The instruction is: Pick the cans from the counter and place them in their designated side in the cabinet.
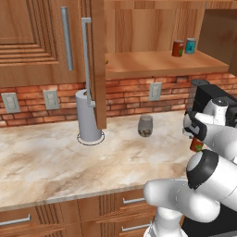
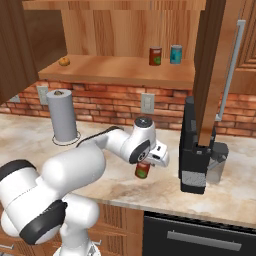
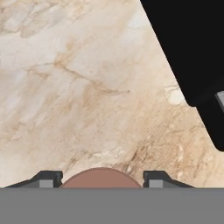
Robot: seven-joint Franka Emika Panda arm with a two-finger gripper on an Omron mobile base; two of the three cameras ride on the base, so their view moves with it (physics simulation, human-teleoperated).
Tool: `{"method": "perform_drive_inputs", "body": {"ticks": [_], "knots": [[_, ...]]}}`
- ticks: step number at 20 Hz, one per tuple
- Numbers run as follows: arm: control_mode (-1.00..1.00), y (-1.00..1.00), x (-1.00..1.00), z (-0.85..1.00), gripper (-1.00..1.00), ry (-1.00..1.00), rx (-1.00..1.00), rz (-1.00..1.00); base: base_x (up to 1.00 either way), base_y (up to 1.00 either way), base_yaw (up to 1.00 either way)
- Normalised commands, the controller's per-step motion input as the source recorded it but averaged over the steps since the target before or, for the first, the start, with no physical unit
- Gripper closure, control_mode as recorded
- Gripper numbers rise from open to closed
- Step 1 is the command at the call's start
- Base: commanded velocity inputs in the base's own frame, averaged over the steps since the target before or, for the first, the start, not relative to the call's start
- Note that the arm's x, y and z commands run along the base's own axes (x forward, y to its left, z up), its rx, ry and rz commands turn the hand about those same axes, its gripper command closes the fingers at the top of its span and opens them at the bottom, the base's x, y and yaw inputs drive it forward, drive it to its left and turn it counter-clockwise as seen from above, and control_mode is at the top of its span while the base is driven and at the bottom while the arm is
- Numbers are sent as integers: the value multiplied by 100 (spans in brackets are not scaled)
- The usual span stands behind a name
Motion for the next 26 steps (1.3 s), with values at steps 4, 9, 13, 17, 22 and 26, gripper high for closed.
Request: {"method": "perform_drive_inputs", "body": {"ticks": [4,9,13,17,22,26], "knots": [[-100,0,1,31,100,0,1,0,0,0,0],[-100,0,2,27,100,0,2,0,0,0,0],[-100,0,0,26,100,0,3,1,0,0,0],[-100,0,0,31,100,-5,1,2,0,0,0],[-100,1,-1,36,100,-12,2,1,0,0,0],[-100,8,-9,35,100,-14,1,0,0,0,0]]}}
